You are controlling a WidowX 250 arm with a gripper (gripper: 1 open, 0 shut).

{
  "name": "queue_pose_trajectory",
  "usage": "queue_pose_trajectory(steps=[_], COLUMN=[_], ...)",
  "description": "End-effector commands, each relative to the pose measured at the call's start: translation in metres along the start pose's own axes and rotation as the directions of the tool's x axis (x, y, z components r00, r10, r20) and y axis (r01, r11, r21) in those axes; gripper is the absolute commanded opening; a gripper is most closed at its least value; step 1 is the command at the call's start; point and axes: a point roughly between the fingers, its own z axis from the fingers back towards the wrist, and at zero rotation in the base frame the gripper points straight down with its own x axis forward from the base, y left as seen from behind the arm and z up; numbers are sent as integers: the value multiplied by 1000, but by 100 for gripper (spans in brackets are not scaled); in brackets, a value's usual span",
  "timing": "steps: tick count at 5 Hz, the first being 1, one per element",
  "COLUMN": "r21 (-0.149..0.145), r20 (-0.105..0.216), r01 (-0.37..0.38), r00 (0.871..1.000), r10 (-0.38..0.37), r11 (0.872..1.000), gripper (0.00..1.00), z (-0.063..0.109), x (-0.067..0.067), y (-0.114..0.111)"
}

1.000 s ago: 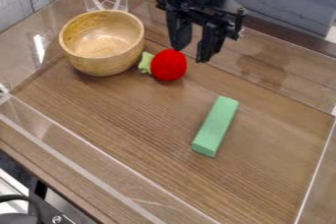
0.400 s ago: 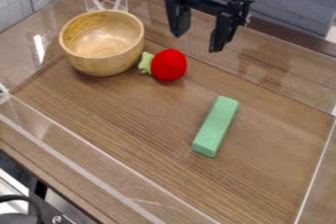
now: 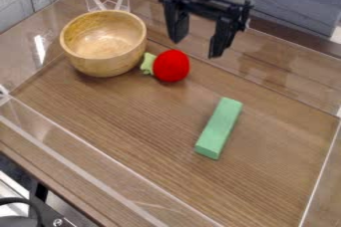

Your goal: Move the red object to the left side of the table

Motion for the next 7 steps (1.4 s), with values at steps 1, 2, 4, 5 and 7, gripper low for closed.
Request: queue_pose_trajectory(steps=[1,2,4,5,7], r21=[1,1,5,9,-6], r20=[29,51,77,77,65], r01=[-6,-23,27,52,41], r00=[1000,998,997,996,997], r10=[6,23,-27,-53,-40], r11=[1000,1000,1000,999,999], gripper=[100,100,100,100,100], z=[-2,6,16,13,6], x=[-3,-1,3,6,-3], y=[-10,-14,-5,7,0])
